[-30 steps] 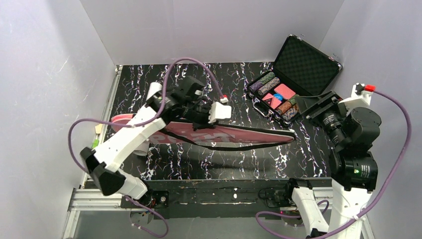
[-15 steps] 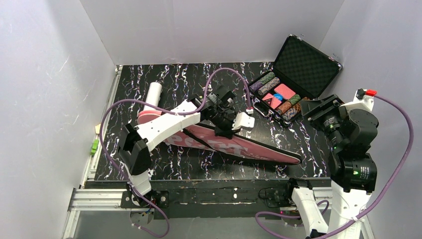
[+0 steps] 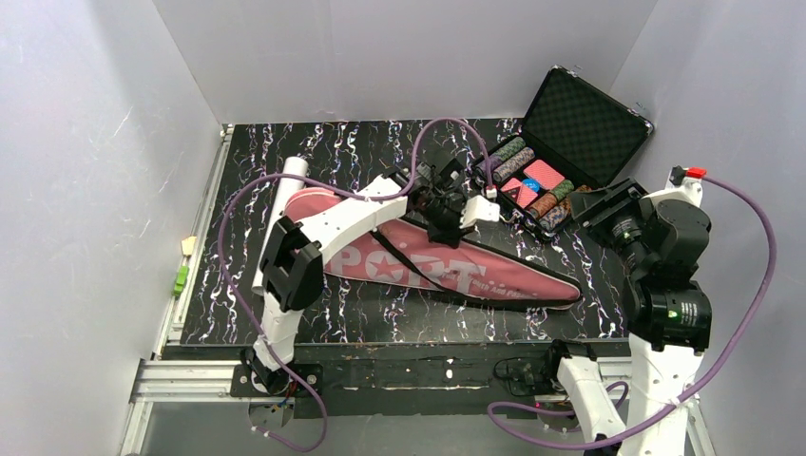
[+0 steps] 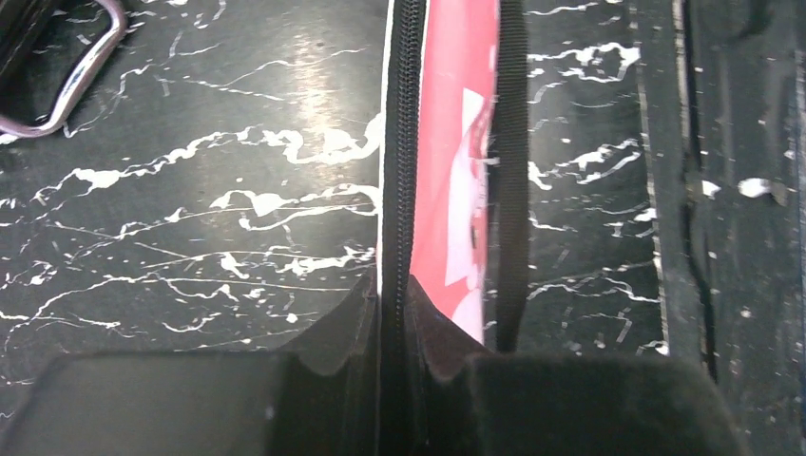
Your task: Pack up the badminton gear
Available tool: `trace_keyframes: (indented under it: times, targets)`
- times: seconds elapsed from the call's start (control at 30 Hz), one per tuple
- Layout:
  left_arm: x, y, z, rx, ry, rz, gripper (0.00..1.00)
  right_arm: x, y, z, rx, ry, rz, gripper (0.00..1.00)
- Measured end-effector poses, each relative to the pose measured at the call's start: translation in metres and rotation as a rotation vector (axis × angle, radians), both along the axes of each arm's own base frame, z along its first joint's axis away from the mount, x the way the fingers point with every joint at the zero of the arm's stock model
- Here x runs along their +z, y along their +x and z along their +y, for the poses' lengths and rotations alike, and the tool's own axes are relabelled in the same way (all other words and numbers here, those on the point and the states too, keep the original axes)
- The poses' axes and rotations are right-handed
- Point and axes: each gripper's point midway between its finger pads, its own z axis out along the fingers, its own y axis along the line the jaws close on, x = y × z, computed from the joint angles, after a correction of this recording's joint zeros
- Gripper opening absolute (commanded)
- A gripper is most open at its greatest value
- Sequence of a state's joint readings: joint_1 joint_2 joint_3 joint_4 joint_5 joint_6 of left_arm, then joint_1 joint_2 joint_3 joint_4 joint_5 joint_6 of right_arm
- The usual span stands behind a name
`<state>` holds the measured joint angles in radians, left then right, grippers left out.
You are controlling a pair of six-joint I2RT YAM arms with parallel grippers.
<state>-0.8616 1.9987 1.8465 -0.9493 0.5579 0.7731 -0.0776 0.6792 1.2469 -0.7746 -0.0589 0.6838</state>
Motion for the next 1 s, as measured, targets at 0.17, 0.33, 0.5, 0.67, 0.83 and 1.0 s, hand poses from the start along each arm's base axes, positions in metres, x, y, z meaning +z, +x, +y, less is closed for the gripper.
trace_keyframes:
  times: [0.17, 0.33, 0.5, 0.67, 0.83, 1.0]
  targets:
    - [-0.019, 0.033, -0.001, 0.040, 0.001, 0.003, 0.27, -0.011, 0.011, 0.001, 0.007, 0.007, 0.033, 0.55]
    - [-0.033, 0.051, 0.008, 0.076, 0.035, -0.024, 0.44, -0.019, 0.020, 0.002, 0.015, 0.022, 0.053, 0.55]
    - [-0.027, 0.066, 0.006, 0.112, 0.027, -0.076, 0.98, -0.020, 0.023, 0.004, 0.021, 0.032, 0.059, 0.65]
    - [-0.014, 0.082, 0.007, 0.169, 0.003, -0.124, 0.98, -0.020, 0.023, 0.005, 0.030, 0.034, 0.059, 0.79]
    - [0.023, 0.108, 0.028, 0.323, -0.052, -0.118, 0.98, -0.023, 0.027, 0.008, 0.052, 0.037, 0.072, 0.82]
    - [0.087, 0.145, 0.090, 0.600, -0.126, -0.135, 0.98, -0.038, 0.046, 0.012, 0.097, 0.026, 0.127, 0.84]
